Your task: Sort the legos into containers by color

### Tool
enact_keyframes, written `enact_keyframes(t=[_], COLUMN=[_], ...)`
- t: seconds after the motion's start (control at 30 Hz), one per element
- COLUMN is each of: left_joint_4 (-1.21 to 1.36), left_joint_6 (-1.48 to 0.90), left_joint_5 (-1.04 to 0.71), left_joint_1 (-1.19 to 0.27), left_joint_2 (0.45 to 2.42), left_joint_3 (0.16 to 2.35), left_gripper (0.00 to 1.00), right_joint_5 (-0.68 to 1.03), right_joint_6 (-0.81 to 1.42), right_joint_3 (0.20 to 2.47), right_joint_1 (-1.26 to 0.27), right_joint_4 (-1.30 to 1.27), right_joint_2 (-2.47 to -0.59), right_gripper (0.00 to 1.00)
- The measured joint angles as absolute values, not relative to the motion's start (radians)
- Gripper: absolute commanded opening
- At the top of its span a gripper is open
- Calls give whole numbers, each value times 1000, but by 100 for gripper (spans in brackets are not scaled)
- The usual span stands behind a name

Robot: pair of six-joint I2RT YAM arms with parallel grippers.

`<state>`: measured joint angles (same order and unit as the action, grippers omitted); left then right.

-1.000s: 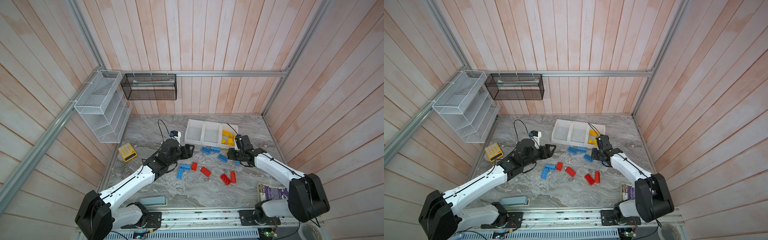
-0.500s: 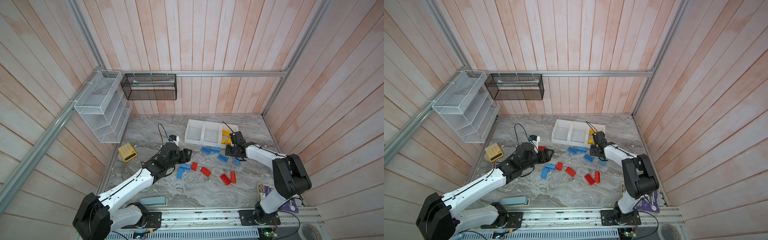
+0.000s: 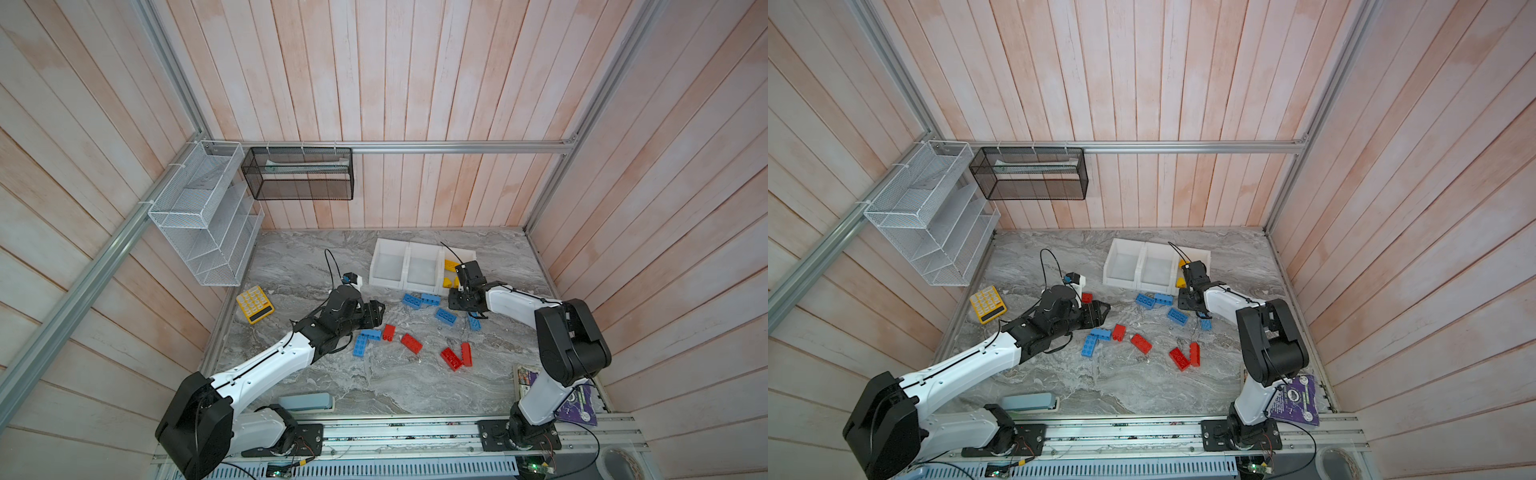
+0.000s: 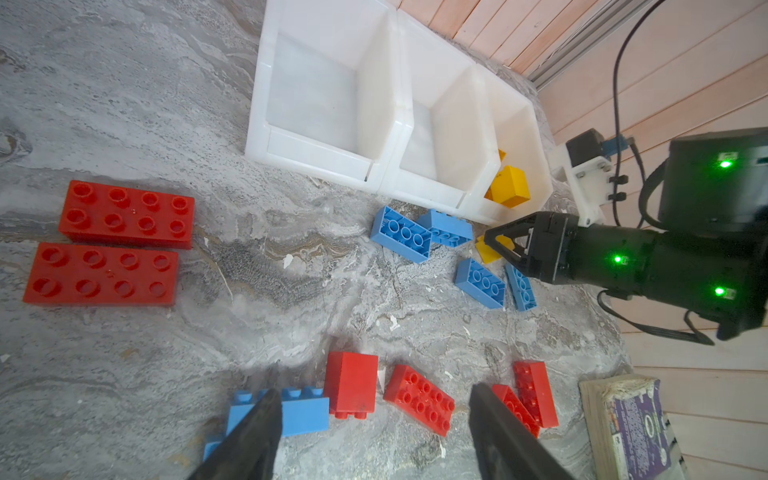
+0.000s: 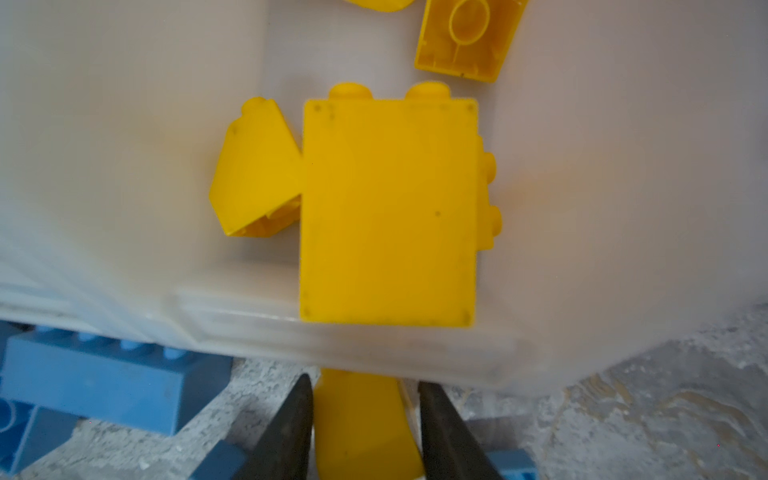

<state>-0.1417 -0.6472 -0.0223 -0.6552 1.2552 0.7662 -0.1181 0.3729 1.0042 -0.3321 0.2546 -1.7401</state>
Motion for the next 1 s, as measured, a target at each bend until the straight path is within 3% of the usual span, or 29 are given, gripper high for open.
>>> enact_keyframes(t=[0.47, 0.77, 0.83, 1.0], left_joint_4=[-142, -142, -143, -150], left_joint_6=[-648, -648, -648, -647], left_joint_5=[-26, -26, -26, -26], left_joint_1=[-655, -655, -655, -651], left_joint_2=[1242, 1206, 1203, 1196], left_joint_3=[767, 767, 767, 766], left_gripper=[73, 73, 73, 73], right_joint_5=[-121, -31, -21, -12], right_joint_6=[371, 374, 374, 369], right_joint_3=[1032, 1200, 1243, 1388], right_joint_1=[-362, -348, -336, -305], right_joint_4=[304, 344, 360, 378], right_joint_2=[-1699, -1643, -1652, -1734], right_gripper=[37, 37, 33, 34])
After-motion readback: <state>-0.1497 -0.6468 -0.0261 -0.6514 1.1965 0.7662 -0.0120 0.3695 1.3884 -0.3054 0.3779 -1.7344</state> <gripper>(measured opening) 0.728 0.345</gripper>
